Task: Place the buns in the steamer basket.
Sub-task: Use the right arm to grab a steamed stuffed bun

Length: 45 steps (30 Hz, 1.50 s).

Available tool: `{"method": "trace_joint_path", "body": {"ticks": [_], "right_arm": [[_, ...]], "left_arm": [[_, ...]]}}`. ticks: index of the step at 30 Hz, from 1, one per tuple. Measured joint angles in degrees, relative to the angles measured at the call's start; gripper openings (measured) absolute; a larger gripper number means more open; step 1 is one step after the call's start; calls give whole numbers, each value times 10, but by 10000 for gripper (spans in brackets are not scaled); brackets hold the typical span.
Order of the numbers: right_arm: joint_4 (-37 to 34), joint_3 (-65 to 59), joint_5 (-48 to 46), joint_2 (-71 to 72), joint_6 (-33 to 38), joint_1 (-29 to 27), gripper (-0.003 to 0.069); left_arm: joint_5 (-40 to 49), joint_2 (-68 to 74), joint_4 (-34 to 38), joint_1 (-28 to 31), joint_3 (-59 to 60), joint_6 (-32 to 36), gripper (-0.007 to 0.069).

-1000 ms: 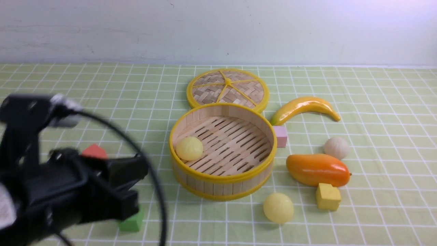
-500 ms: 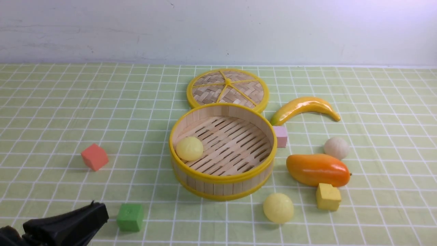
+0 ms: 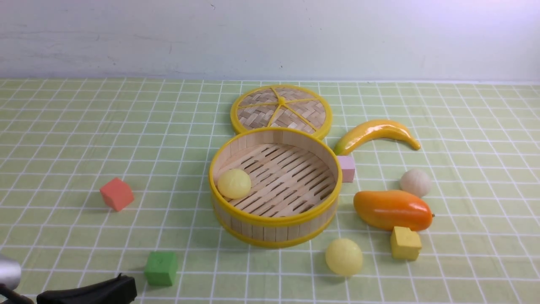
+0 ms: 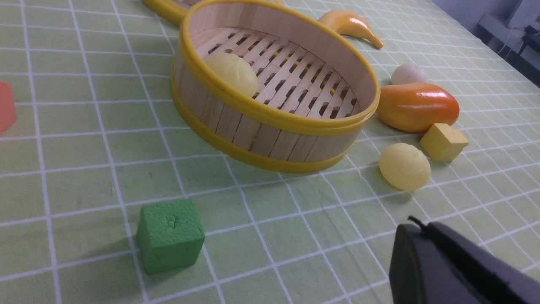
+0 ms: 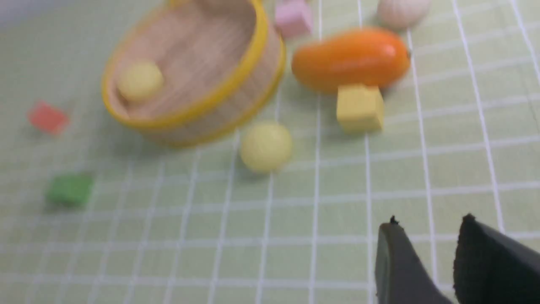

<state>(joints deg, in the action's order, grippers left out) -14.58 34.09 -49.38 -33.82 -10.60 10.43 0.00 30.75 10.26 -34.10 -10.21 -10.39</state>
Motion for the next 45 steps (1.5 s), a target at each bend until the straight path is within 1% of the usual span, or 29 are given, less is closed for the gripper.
{"method": "trace_joint_path", "body": {"ticks": [1, 2, 3, 4, 7, 10, 11, 12, 14, 18, 21, 27, 42, 45], "right_arm": [[0, 6, 0, -10, 3, 1, 212], [13, 51, -45, -90, 20, 8, 212], [18, 73, -63, -137, 30, 11, 212], [19, 77, -68, -146, 31, 12, 212], [19, 144, -78, -291, 58, 40, 212], [17, 192, -62, -396, 69, 91, 212], [17, 192, -61, -402, 69, 95, 212], [18, 218, -46, -453, 72, 129, 214], [22, 242, -25, -503, 73, 160, 220], [32, 283, 10, -582, 74, 191, 251], [32, 315, 32, -625, 74, 193, 275], [34, 352, 66, -676, 74, 193, 284], [63, 358, 112, -728, 74, 193, 281], [66, 358, 114, -734, 74, 193, 258]], "left_arm": [[0, 0, 0, 0, 0, 0, -13], [0, 0, 0, 0, 0, 0, -13], [0, 0, 0, 0, 0, 0, -13], [0, 0, 0, 0, 0, 0, -13], [0, 0, 0, 0, 0, 0, -13], [0, 0, 0, 0, 0, 0, -13], [0, 0, 0, 0, 0, 0, -13], [0, 0, 0, 0, 0, 0, -13], [0, 0, 0, 0, 0, 0, -13], [0, 0, 0, 0, 0, 0, -13], [0, 0, 0, 0, 0, 0, -11], [0, 0, 0, 0, 0, 0, -4], [0, 0, 0, 0, 0, 0, 7], [0, 0, 0, 0, 0, 0, 10]]}}
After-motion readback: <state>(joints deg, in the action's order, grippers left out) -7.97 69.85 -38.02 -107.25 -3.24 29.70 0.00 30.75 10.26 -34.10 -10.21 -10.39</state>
